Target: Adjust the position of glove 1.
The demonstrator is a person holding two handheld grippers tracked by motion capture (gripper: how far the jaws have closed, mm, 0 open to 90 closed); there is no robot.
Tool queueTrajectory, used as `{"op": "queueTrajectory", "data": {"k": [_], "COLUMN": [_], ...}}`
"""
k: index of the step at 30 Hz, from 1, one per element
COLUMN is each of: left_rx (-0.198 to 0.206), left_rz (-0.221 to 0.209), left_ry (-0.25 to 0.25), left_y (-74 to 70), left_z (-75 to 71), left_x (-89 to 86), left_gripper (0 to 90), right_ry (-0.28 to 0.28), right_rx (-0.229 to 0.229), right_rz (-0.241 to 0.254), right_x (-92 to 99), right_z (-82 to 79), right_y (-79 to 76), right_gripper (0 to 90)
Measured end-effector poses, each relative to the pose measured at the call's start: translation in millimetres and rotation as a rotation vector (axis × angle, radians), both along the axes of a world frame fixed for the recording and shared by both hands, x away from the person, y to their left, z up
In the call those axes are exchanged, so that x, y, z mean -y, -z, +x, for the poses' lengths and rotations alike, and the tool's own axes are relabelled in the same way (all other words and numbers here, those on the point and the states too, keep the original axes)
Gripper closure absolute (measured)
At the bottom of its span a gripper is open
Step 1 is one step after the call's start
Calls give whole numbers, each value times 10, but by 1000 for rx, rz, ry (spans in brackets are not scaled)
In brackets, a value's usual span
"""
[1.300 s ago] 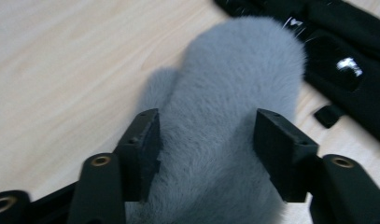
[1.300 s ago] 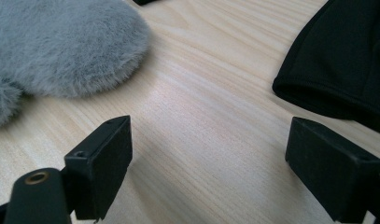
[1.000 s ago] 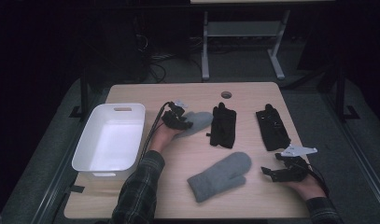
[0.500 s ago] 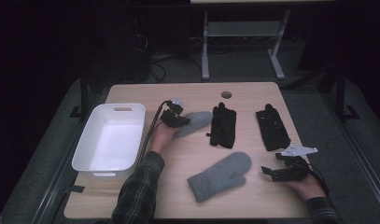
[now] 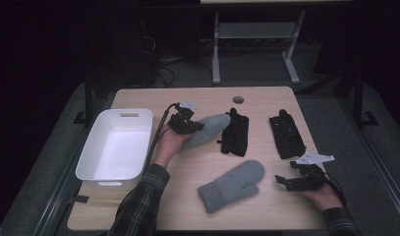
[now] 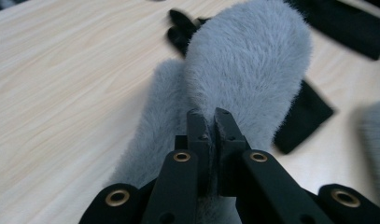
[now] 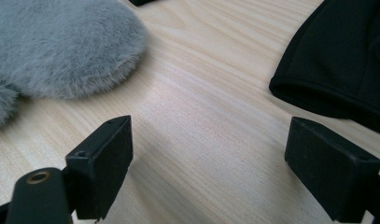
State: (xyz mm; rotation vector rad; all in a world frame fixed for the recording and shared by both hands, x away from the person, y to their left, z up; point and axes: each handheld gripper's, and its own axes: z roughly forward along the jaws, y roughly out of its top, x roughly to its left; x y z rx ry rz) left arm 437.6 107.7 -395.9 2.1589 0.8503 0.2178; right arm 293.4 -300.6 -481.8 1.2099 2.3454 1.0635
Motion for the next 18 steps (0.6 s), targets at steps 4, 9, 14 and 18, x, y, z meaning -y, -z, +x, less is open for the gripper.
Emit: {"op": "queueTrajectory", "data": {"k": [4, 9, 14, 18], "left_rx": [1, 12, 14, 7], "left_rz": [-19, -34, -27, -27], "left_ry": [45, 80, 117, 144], "left_y": [-95, -183, -237, -246], "left_z": [-154, -369, -579, -696], "left_x": [24, 92, 189, 262], "left_gripper": [868, 868, 867, 868], "right_ry": [-1, -1, 0, -1], "right_rx": [4, 5, 4, 6], "right_rz": [-2, -3, -3, -4], "right_x": [0, -1, -3, -3], "right_z": [2, 2, 2, 2], "right_y": [1, 1, 1, 2], "right_gripper": [151, 151, 151, 151]}}
